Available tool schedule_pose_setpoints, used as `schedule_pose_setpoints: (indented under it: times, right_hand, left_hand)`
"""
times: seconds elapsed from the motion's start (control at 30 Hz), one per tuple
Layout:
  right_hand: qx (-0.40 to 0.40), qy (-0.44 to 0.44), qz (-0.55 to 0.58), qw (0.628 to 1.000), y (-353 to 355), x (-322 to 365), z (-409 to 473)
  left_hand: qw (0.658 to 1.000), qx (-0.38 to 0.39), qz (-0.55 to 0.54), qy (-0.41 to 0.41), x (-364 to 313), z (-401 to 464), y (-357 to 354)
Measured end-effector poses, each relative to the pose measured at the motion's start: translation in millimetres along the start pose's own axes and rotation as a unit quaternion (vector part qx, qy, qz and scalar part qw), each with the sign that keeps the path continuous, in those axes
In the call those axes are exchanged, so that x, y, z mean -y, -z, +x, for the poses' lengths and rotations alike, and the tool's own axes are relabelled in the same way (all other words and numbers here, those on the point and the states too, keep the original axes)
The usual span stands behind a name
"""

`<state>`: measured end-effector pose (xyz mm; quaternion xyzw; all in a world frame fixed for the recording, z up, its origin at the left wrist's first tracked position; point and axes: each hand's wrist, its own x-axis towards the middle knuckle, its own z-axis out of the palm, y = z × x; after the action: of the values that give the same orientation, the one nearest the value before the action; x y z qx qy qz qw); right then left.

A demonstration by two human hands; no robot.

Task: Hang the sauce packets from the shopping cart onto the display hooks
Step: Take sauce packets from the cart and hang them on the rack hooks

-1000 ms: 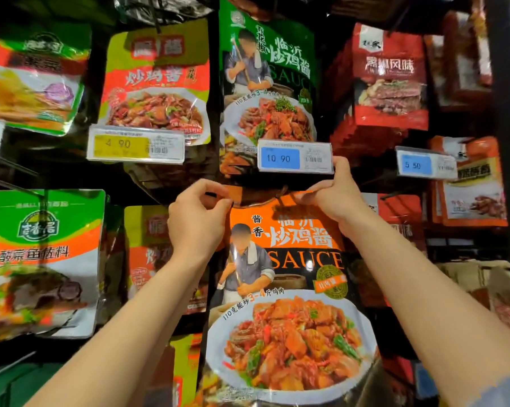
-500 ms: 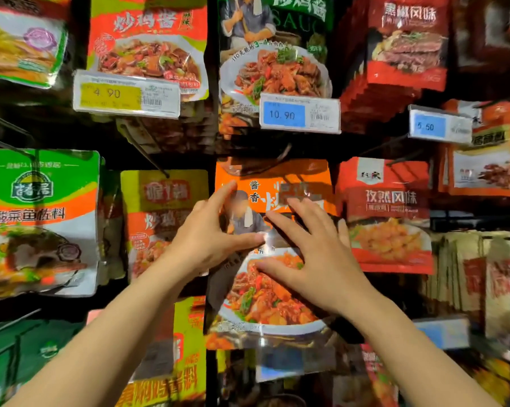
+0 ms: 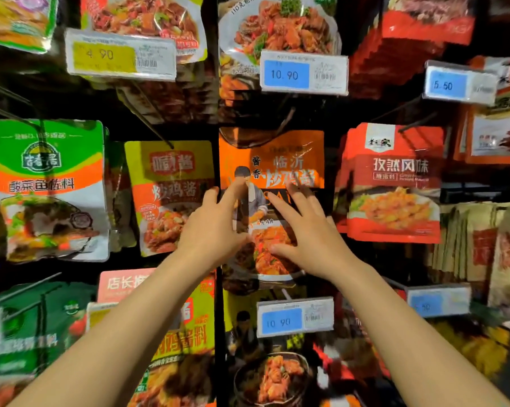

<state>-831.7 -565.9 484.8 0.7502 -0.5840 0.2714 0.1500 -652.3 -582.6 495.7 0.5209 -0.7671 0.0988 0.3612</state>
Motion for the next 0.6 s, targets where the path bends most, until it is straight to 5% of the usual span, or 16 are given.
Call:
schedule_pose_setpoints:
  times: [0.13, 0.27, 0.6]
  right_hand:
    - [-0.009, 0.005, 0.094, 0.996, 2, 6, -22]
    - [-0.059, 0.041, 0.143, 0.987, 13, 37, -43]
    - [0.007, 0.115, 0.216, 0.97, 0, 188, -72]
  left_hand:
    - [0.993, -0.103, -0.015, -0.051, -2, -32, 18]
    - [0.985, -0.122, -0.081, -0.088, 3, -64, 41]
    - [0.983, -0.153, -0.105, -0.009, 103, -168, 120]
